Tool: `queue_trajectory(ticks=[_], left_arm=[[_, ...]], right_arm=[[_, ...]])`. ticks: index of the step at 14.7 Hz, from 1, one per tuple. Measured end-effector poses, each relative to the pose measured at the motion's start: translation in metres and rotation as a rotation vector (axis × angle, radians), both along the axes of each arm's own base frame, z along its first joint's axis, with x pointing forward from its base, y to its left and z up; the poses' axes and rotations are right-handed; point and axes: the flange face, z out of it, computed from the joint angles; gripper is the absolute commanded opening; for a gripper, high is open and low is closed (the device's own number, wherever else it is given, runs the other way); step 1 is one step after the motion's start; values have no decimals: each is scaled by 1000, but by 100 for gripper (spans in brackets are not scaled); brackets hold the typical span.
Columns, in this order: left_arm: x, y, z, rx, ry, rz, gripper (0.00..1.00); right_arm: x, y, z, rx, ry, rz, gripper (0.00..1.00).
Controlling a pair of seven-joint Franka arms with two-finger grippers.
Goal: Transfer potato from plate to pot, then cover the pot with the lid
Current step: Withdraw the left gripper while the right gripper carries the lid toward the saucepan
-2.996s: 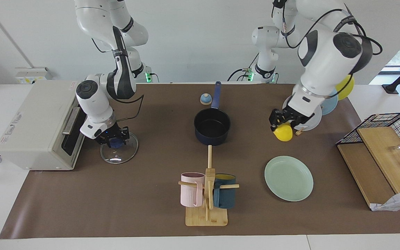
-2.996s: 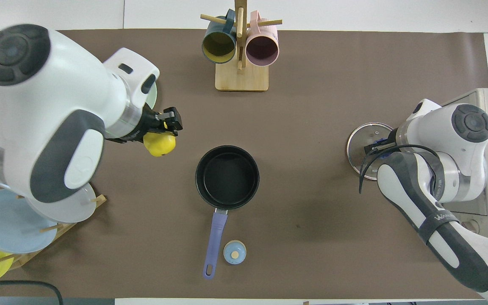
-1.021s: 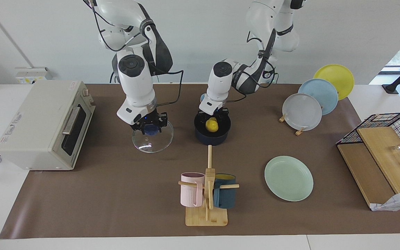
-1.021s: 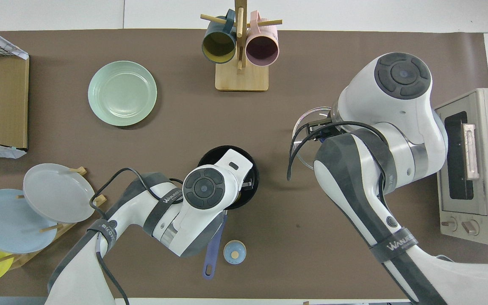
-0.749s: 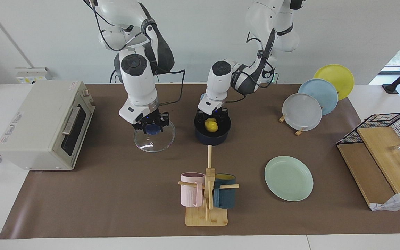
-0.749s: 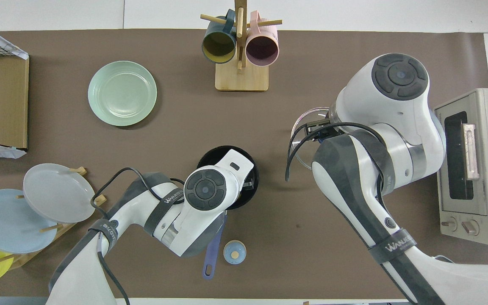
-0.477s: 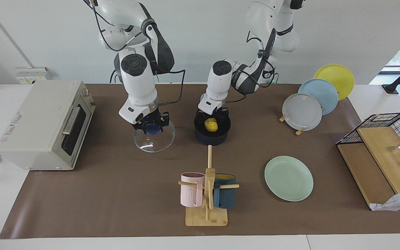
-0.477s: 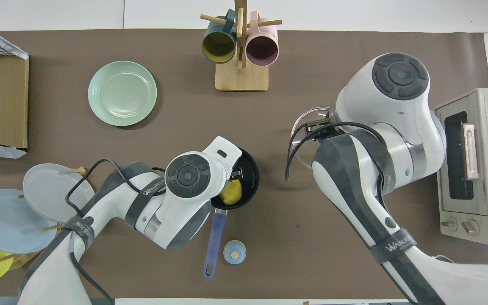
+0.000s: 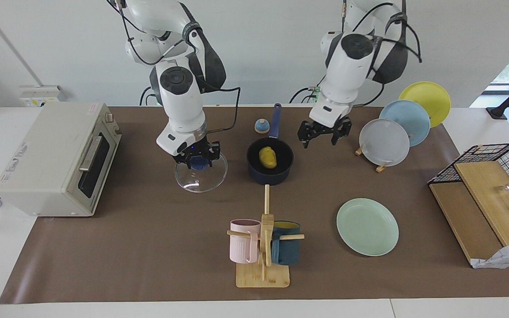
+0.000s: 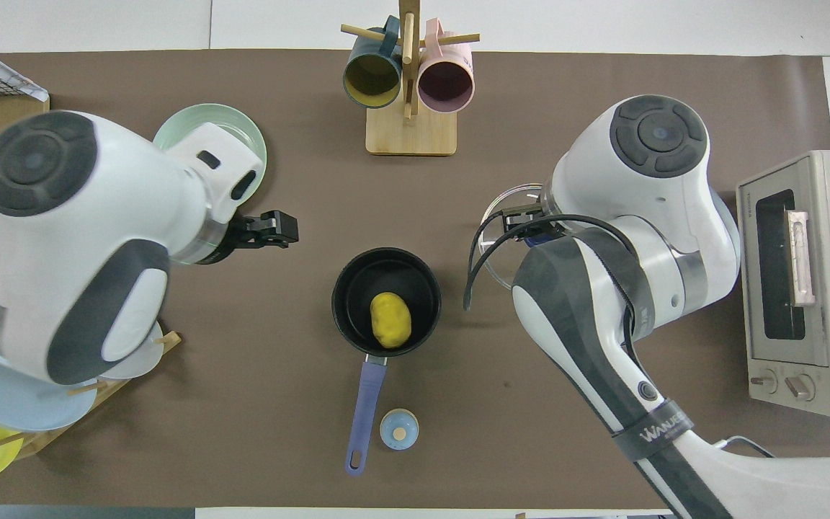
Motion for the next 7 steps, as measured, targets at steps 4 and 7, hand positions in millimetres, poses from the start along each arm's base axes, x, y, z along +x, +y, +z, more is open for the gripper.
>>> queue_trajectory(ticks=[4, 7], left_arm=[[4, 99, 54, 5, 12, -50, 100], [-7, 133, 74, 10, 29, -100, 100]], right_arm=[[-17, 69, 18, 33, -32, -34, 0], [-49, 131, 16, 53, -48, -87, 0]])
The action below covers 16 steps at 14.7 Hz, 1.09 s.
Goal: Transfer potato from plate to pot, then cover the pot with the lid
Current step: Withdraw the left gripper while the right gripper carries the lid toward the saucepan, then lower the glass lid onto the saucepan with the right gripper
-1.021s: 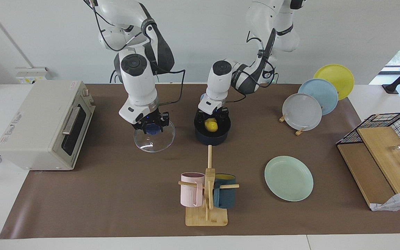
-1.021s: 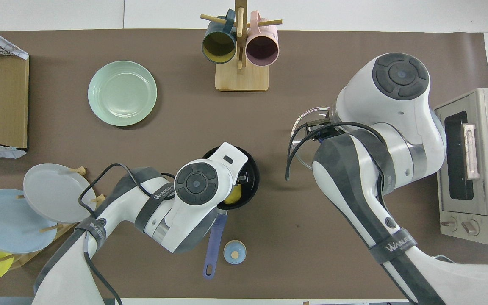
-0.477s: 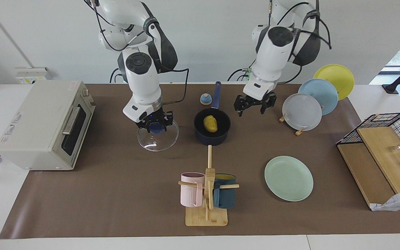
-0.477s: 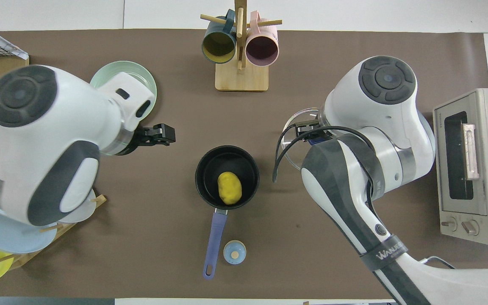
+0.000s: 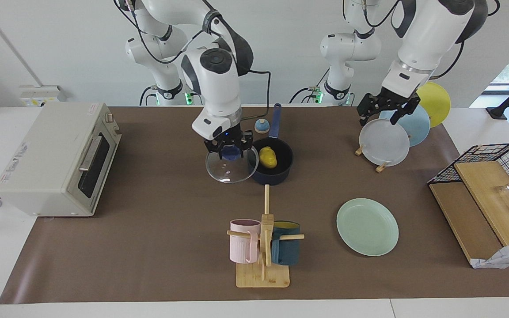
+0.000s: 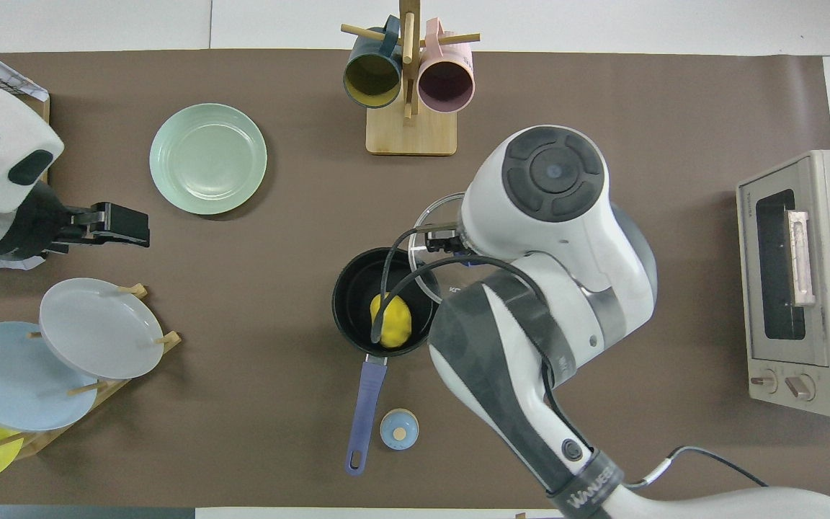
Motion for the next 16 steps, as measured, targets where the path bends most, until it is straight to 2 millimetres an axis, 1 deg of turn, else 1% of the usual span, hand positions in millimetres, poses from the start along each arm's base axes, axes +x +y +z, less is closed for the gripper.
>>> queue_trajectory(ticks=[1, 3, 5, 7, 9, 11, 13, 16], left_arm=[[-4, 3, 4, 2, 8, -8, 100], [-10, 9, 7, 5, 25, -20, 100], [-12, 9, 7, 6, 33, -29, 100], [-9, 9, 7, 6, 45, -33, 100], [0, 8, 16, 5, 58, -36, 100], [13, 10, 22, 7, 53, -35, 100], [21, 9, 20, 17, 47, -39, 100], [23, 8, 18, 18, 46, -40, 100]], right_arm=[[-9, 15, -5, 5, -2, -12, 0], [-23, 35, -18, 7, 0, -5, 0], [-34, 50, -24, 6, 3, 16, 0], [-40, 60, -29, 16, -7, 13, 0], [-41, 65, -37, 25, -16, 13, 0], [-40, 64, -45, 21, -11, 11, 0], [-40, 62, -52, 9, -4, 11, 0], [-41, 61, -57, -10, -9, 21, 0]])
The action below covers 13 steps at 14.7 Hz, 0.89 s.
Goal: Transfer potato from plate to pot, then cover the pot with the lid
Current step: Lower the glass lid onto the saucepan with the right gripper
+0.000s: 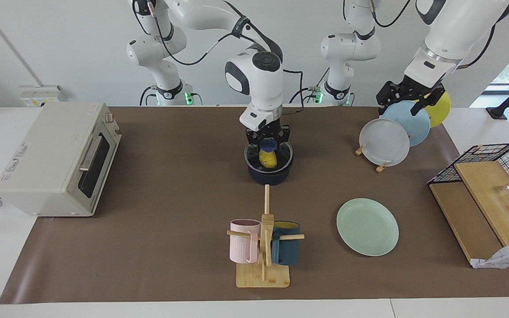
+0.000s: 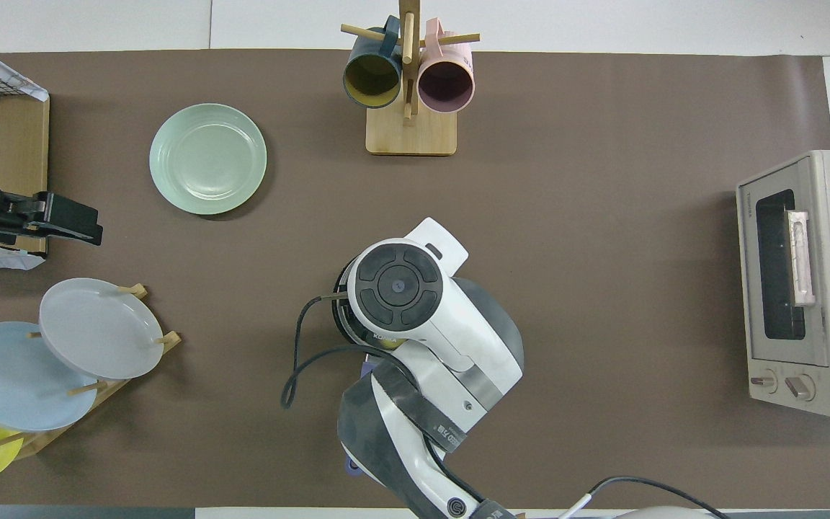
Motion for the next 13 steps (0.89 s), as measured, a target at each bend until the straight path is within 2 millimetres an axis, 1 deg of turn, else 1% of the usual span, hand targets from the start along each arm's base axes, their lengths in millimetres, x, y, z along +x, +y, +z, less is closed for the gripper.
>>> queue_trajectory(ticks=[6, 8, 10, 13], left_arm=[[-1, 0, 1, 0, -2, 0, 100], [-1, 0, 1, 0, -8, 1, 100], [-4, 1, 2, 0, -7, 1, 100], [-13, 2, 3, 1, -13, 1, 100]], right_arm=[[2, 3, -1, 8, -25, 8, 0], [-5, 11, -2, 6, -27, 27, 0], [-12, 22, -8, -14, -38, 61, 0], [-10, 24, -10, -20, -44, 66, 0]])
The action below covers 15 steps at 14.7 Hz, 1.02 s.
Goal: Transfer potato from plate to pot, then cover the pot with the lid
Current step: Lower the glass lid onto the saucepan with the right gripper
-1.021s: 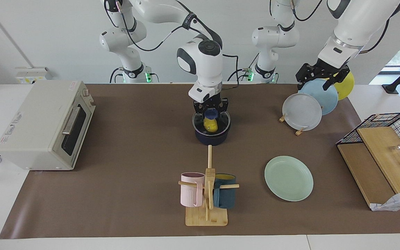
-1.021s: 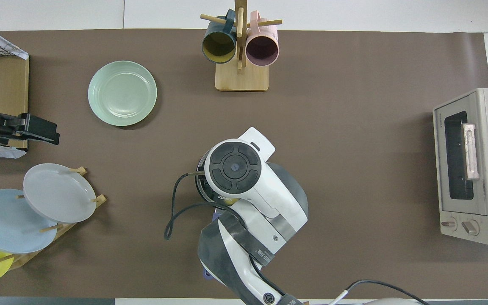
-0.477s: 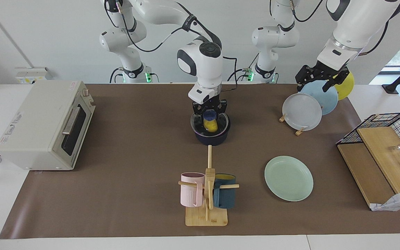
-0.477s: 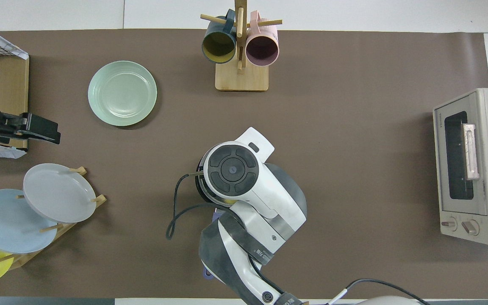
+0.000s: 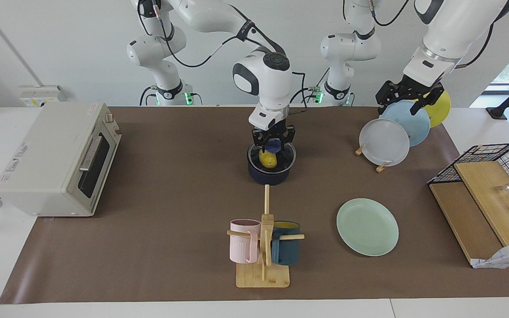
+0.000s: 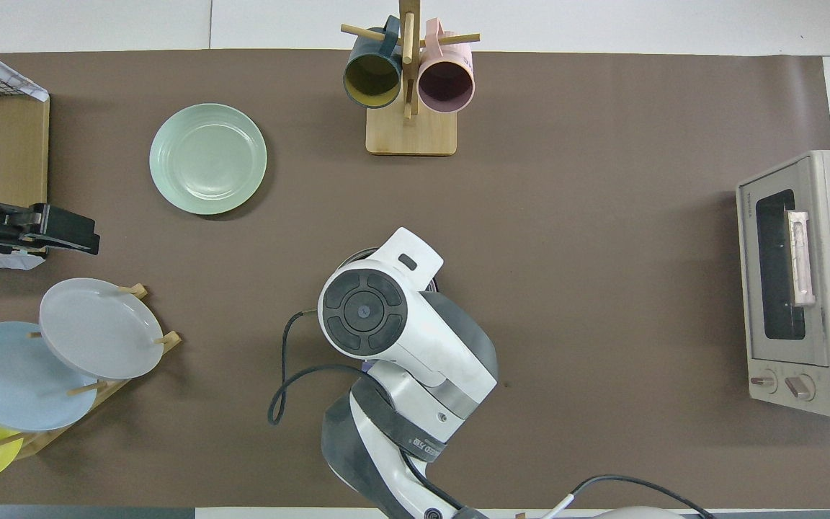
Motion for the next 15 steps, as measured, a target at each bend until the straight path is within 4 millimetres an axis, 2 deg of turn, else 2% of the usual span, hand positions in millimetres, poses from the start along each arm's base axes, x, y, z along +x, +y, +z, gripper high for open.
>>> queue_trajectory(ticks=[13, 14, 15], left_arm=[[0, -2, 1, -2, -15, -3, 100], [0, -2, 1, -2, -15, -3, 100], [0, -2, 1, -2, -15, -3, 100]], right_arm=[[1, -1, -3, -31, -14, 17, 0], [1, -1, -3, -31, -14, 17, 25], [1, -1, -3, -31, -14, 17, 38]])
